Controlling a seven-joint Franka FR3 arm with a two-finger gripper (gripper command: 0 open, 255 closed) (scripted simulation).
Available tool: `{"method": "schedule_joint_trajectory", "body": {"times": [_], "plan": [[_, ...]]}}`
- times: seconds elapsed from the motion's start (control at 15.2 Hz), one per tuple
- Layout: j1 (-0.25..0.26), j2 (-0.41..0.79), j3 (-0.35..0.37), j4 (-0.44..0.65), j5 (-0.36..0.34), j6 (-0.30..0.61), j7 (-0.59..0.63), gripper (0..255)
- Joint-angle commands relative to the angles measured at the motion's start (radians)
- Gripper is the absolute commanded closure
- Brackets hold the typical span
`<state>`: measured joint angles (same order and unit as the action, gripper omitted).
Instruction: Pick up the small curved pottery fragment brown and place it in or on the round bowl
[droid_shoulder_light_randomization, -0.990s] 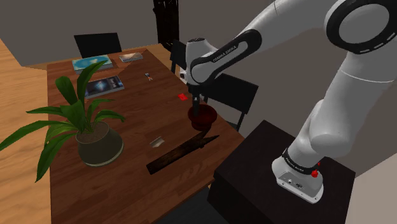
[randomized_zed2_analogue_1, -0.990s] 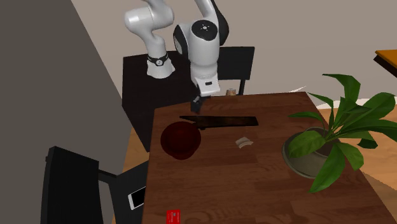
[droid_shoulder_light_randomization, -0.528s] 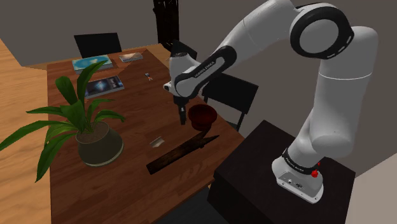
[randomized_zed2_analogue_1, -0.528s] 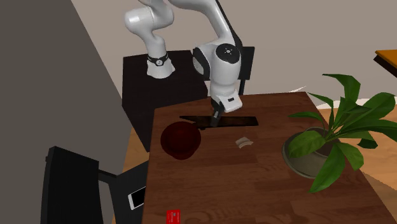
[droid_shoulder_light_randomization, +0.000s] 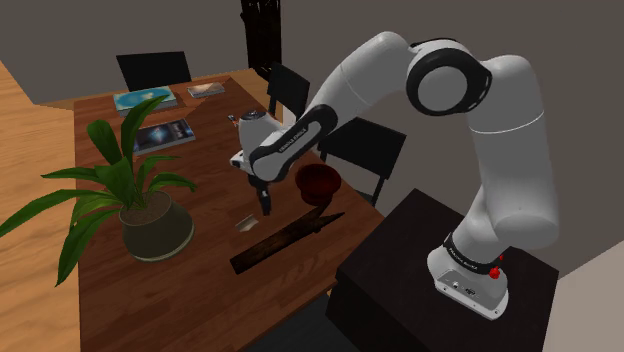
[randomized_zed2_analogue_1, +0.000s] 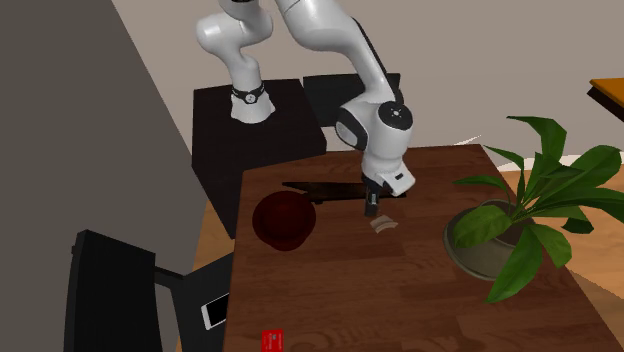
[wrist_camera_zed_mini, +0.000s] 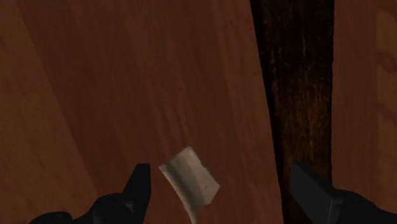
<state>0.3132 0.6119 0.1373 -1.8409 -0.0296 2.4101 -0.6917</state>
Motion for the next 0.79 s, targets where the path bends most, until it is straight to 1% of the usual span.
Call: {"method": "schedule_joint_trajectory", "body": {"times": [0.0,0.33,0.73], "plan": [[0.020,0.063,0.008,0.054,-0.017,0.014,-0.016,0],[0.069,0.211,0.022,0.210,-0.055,0.016,-0.055,0],[0.078,0.277,0.014,0.235,-0.061,0.057,-0.051,0]]}}
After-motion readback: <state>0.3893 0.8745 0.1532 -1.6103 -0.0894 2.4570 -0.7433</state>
